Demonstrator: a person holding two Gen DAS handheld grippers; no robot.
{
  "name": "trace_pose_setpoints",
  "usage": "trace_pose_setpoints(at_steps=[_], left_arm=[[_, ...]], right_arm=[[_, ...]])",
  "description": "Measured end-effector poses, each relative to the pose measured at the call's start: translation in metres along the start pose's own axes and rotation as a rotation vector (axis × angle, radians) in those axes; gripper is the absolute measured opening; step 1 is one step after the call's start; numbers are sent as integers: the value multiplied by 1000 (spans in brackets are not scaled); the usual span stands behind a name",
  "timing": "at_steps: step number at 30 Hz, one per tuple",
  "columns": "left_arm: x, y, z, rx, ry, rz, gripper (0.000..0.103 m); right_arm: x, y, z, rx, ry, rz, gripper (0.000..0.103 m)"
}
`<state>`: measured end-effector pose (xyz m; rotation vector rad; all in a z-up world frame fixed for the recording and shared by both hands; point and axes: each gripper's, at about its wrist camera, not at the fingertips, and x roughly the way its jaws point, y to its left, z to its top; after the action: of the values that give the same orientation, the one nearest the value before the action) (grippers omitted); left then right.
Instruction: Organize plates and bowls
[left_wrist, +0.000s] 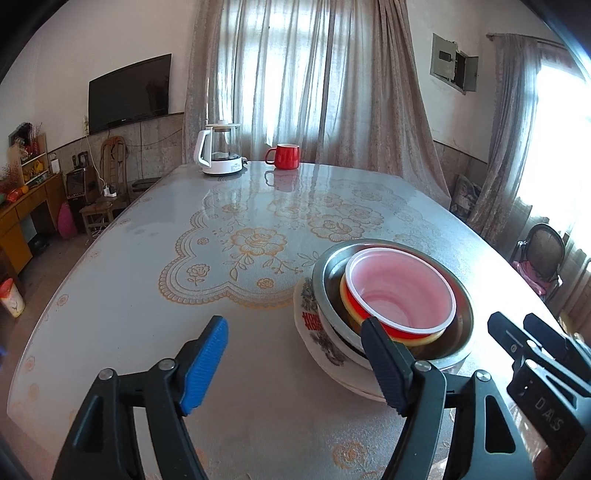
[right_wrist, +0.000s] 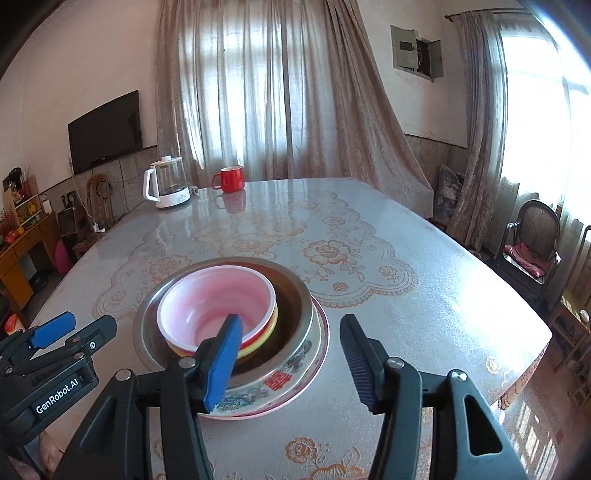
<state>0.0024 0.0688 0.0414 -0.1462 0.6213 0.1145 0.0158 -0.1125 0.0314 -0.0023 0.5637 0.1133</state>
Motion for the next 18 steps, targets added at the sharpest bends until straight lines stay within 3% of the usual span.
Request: trace_pose_setpoints(at_steps=[7, 18], left_arm=[[-5, -7, -12, 20, -4, 21, 101], [-7, -4, -21, -1, 2, 31, 103]], right_arm=[[4, 2, -17, 9, 10, -89, 58], [1, 1, -24, 11, 23, -93, 58]])
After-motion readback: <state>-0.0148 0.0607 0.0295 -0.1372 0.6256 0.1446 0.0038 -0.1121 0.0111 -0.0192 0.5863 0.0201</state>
